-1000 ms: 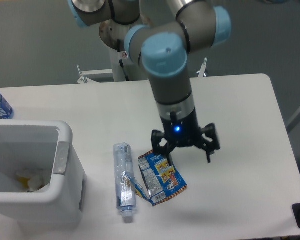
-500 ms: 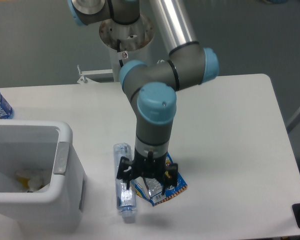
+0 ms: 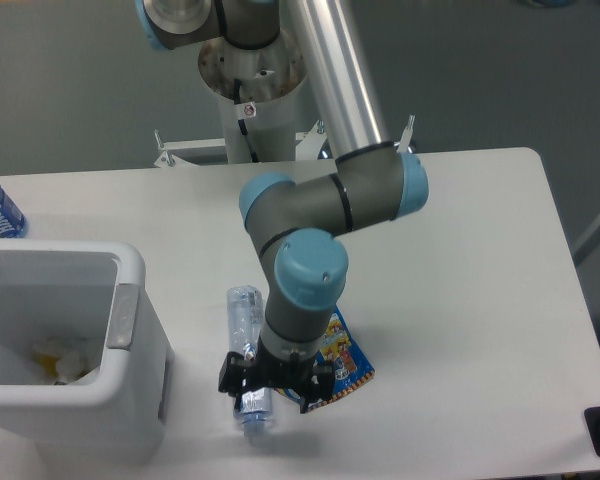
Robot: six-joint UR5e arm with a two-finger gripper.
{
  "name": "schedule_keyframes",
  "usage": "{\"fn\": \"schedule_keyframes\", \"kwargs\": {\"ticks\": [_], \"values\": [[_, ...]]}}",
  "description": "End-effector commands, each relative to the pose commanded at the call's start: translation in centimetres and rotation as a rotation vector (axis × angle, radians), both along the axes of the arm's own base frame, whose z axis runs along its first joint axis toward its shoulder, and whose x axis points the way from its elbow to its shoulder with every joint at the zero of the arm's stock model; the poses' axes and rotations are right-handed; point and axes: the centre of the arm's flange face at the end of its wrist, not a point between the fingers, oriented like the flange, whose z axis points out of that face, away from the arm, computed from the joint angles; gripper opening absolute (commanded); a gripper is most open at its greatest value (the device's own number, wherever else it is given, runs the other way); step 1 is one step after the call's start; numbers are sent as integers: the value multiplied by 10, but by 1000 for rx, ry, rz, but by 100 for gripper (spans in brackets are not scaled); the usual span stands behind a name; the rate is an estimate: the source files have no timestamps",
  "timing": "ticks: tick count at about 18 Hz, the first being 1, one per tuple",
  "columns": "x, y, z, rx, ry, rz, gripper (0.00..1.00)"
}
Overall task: Place the trash in the trash can
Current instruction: 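Close the gripper on the bottle's neck end and grip it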
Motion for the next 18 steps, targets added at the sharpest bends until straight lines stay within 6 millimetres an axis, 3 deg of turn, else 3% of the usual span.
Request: {"fn": "schedule_keyframes", "kwargs": {"ticks": [5, 10, 13, 15, 18], "values": [[2, 16, -20, 37, 22, 36, 100], [9, 21, -43, -16, 42, 36, 100], [8, 22, -47, -18, 36, 55, 100], [8, 21, -50, -27, 39, 59, 91], [7, 20, -51, -33, 44, 61, 69]]}}
